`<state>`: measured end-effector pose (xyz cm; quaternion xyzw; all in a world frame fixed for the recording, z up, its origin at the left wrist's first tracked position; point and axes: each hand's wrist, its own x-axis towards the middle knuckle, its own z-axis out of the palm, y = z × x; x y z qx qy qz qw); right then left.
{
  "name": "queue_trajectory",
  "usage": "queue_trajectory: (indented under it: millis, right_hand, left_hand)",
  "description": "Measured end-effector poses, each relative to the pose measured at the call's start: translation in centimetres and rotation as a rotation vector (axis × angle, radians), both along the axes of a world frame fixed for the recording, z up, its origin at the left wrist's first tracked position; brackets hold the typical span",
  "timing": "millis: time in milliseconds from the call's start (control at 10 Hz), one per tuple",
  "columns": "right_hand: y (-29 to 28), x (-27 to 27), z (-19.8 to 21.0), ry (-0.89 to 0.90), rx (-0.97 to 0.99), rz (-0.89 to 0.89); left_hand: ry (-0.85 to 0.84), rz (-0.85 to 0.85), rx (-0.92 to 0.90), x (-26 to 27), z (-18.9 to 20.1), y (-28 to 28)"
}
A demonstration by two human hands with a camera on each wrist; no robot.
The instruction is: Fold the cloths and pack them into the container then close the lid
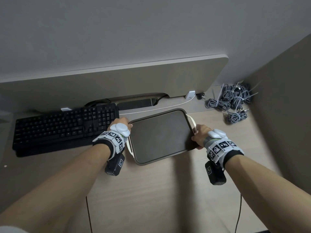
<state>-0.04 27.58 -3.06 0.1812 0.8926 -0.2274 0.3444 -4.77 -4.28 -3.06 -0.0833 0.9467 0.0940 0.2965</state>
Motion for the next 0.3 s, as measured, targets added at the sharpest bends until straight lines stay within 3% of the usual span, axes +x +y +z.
queue_trajectory:
  millis: [100,200,300]
  right_hand:
    - [-0.3,0.0,0.4,-0.023,0.042,-0.001]
    - [-0.1,0.9,0.4,0.002,0.291,0.098]
    - [-0.6,1.3,2.5,0.139,0.325,0.138]
  left_hand:
    - [0.016,0.020,0.007,0.7,0.7,0.3]
    - [0.075,0.052,0.040,2.4,0.7,0.5]
    - [0.150,0.080,0.014,3.7,2.8,0.4]
